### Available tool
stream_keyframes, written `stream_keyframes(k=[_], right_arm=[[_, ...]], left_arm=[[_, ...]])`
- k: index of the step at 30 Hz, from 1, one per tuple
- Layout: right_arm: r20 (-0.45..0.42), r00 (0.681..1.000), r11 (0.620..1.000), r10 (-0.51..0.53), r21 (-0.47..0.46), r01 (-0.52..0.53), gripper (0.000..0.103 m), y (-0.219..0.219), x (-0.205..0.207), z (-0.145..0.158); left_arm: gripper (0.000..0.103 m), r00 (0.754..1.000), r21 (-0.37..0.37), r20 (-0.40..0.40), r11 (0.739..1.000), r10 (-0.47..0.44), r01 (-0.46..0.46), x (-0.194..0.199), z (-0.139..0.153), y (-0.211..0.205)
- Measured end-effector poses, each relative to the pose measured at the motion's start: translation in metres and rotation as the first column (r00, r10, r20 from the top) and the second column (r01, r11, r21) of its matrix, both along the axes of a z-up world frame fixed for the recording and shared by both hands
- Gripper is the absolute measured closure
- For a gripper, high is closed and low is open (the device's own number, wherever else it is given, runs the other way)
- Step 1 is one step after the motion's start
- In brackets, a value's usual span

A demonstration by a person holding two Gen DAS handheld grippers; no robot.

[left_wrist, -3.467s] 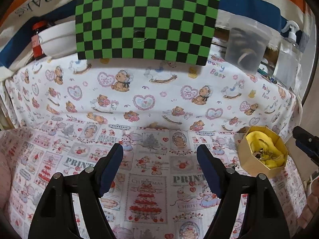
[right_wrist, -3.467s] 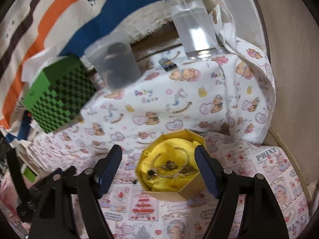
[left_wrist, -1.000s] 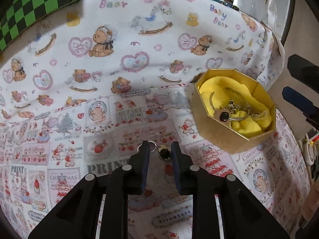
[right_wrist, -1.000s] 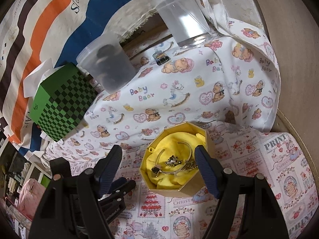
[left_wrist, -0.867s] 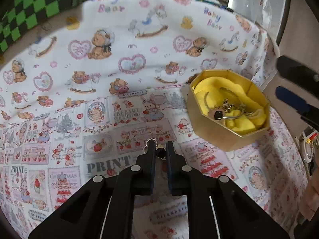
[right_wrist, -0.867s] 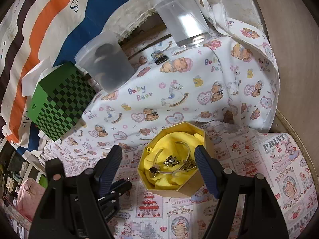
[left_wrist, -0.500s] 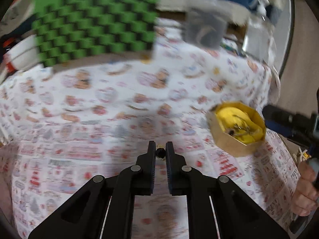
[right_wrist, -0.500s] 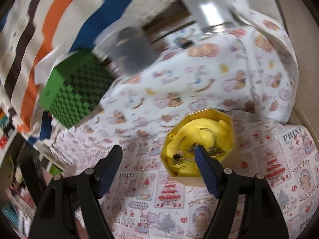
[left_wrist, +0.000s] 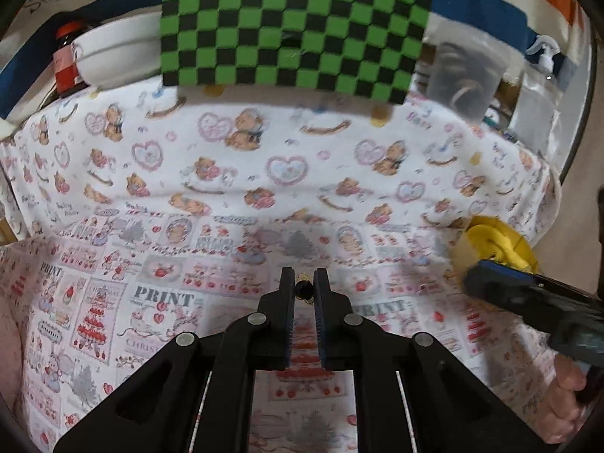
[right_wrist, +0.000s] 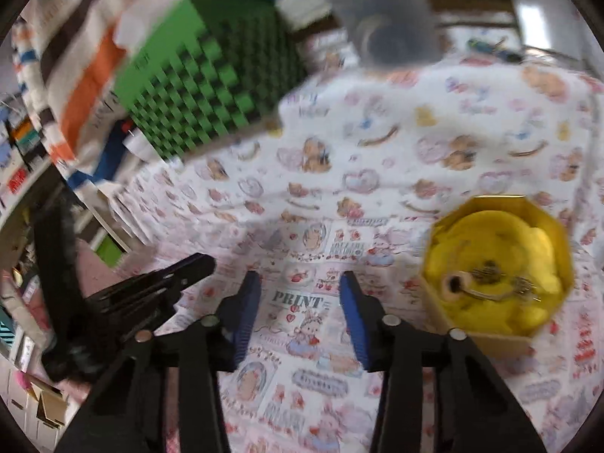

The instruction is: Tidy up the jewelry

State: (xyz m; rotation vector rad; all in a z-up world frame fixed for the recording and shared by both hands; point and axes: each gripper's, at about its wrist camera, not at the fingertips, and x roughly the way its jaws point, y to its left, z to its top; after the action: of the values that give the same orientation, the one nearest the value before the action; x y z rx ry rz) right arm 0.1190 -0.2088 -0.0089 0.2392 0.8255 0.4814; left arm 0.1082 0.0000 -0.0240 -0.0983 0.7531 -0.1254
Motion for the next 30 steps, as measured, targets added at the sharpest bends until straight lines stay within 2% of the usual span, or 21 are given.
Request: stream_keyframes(k=[3, 6, 12, 17, 21, 24, 30], right_arm=[[-0.022, 1.0, 0.991, -0.023, -0.13, 0.02, 0.069, 0.019, 0.015, -0.018], [0.005, 0.998, 0.978, -0.061, -0.201, 0.06, 0.072, 0.021, 0.022, -0.025], [-0.039, 0.998, 0.978, -0.039, -0.206, 0.031, 0.077, 0.023, 0.035, -0.037], [-0.124, 0.992, 0.99, -0.012, -0.143, -0.006, 0.078, 0.017, 0.037, -0.046], [-0.139, 0.99, 0.993, 0.032, -0.106, -0.047, 0.078, 0.016, 0.029, -0.043], [-0.079, 0.997, 0.987, 0.004, -0.161, -0.017, 0.078, 0.017, 0.026, -0.037], [-0.074, 0.997, 0.971, 0.015, -0.239, -0.032, 0.078, 0.036, 0.029, -0.045]], left_arm=[[0.094, 1.0, -0.014, -0.018, 1.0, 0.004, -0.005, 0.003, -0.004, 0.005], [0.094, 1.0, -0.009, -0.013, 1.0, 0.003, -0.003, 0.005, -0.003, 0.004], [0.094, 1.0, -0.02, -0.008, 1.0, 0.005, -0.005, 0.004, 0.0, 0.007], [0.094, 1.0, -0.028, -0.008, 1.0, 0.005, -0.005, 0.003, 0.002, 0.007], [0.094, 1.0, -0.032, 0.0, 0.999, 0.017, -0.017, 0.0, 0.004, 0.009], [0.094, 1.0, -0.042, -0.001, 0.999, 0.019, -0.019, 0.0, 0.005, 0.011], [0.094, 1.0, -0.039, -0.007, 0.999, 0.022, -0.022, 0.001, 0.004, 0.01]])
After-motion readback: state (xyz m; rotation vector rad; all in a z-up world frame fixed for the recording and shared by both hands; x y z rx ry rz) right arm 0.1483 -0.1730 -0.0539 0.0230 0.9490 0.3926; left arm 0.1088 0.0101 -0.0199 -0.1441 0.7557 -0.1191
